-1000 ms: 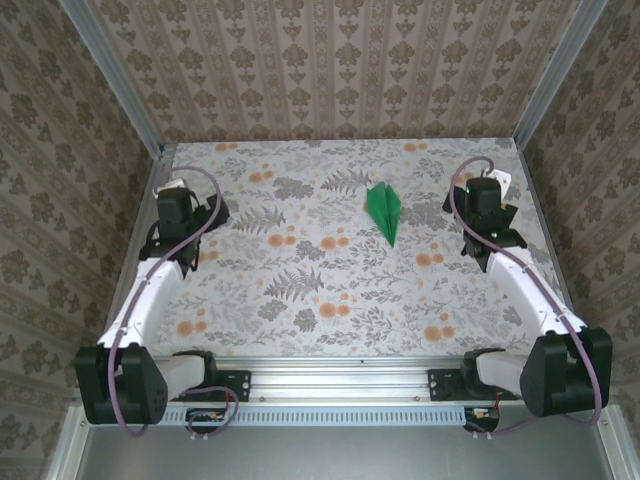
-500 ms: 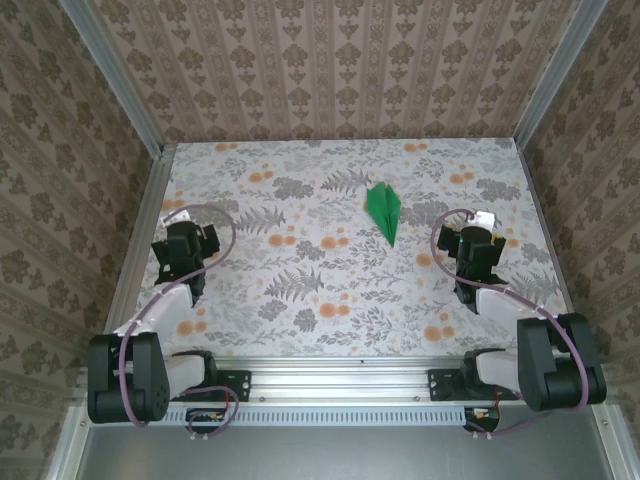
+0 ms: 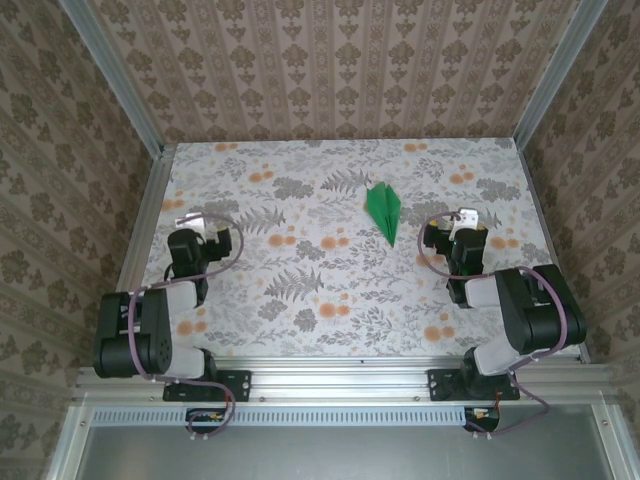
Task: Fold a paper plane with a square sheet of paper (pick it up from the middle)
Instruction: Reset both arms
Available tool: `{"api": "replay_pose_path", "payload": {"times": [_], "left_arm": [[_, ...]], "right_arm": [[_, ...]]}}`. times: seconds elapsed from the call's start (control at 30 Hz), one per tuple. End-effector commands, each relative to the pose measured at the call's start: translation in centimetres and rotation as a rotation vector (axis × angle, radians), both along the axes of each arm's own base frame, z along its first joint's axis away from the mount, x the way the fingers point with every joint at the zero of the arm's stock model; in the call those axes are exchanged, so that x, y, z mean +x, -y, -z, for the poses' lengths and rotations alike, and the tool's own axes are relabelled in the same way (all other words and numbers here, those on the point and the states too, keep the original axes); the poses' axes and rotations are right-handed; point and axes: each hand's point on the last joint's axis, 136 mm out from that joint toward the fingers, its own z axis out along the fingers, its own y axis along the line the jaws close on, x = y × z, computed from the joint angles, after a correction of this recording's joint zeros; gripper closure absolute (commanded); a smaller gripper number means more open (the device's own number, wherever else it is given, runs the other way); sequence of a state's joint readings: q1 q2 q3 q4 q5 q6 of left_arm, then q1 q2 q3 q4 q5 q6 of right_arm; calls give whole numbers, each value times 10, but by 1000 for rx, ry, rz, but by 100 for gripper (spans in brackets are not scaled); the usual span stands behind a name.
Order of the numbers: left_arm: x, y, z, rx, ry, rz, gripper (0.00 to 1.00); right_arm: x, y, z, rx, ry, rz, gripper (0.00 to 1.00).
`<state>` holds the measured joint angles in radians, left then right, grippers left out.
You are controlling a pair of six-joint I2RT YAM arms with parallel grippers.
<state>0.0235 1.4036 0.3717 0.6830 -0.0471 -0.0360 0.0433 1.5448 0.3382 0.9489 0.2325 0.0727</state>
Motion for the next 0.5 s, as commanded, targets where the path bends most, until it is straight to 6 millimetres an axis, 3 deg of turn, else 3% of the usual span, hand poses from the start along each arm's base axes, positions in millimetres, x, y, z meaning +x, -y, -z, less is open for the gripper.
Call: {"api": "replay_pose_path", "payload": {"times": [0.0,0.2,0.47], "left_arm": [[12,3,-19,8,86,34,0],[19,9,-3,13,73,63,0],[23,19,-1,65,40,90,0]], "right_arm": [[7,-4,-16,-5,75,-33,0],[8,-3,-15,-4,63,-26,0],[10,0,-13,-6,43,-4,0]]}}
